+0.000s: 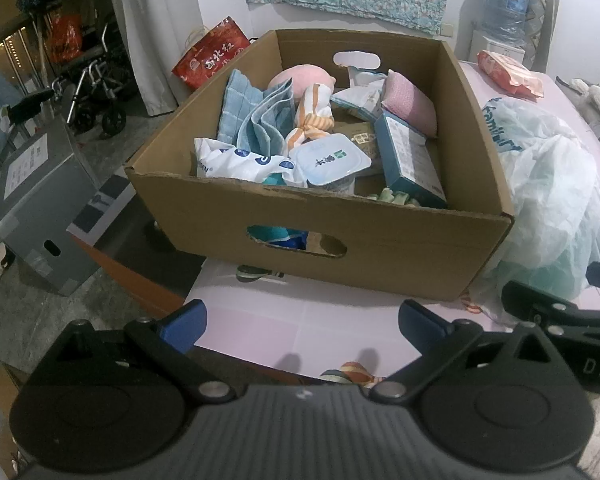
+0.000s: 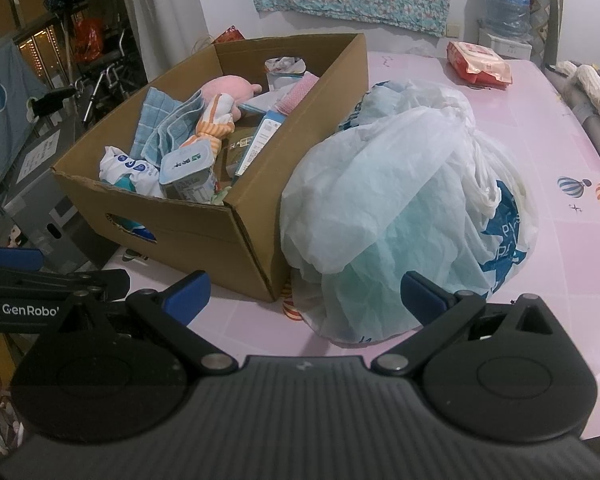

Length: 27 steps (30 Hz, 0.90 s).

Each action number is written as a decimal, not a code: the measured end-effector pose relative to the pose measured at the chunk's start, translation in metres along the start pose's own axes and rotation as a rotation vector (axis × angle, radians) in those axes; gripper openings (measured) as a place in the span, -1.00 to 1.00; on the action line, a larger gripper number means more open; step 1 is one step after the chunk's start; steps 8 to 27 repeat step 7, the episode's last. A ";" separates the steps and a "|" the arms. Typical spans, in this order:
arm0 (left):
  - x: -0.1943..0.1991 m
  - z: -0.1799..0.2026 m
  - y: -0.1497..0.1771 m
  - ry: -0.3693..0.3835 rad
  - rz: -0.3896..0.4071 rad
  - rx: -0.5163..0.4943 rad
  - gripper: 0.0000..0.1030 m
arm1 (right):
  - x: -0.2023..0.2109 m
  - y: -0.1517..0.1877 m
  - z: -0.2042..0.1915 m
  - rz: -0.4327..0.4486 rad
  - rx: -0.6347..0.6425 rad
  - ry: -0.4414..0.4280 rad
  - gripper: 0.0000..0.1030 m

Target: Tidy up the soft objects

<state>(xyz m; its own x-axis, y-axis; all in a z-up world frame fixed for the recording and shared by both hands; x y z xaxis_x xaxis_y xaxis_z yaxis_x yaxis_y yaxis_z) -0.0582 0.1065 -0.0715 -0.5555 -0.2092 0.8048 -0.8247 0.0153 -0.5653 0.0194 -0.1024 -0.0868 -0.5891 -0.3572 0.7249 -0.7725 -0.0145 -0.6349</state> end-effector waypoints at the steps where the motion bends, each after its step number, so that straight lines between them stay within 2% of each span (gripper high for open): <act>1: 0.000 0.000 0.000 0.000 0.000 0.000 0.99 | 0.000 0.000 0.000 0.000 0.000 0.000 0.98; 27: 0.000 0.000 0.000 0.000 0.001 0.000 0.99 | 0.000 0.000 0.000 0.001 0.000 0.000 0.98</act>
Point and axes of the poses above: each gripper's, at about its wrist camera, not at the fingertips, and x roughly against the way its jaws point, z to its right, y to its underside, the point moved 3 cm from there along -x, roughly the way its jaws point, and after that the axes turned 9 degrees about -x, right-handed, at the moved point
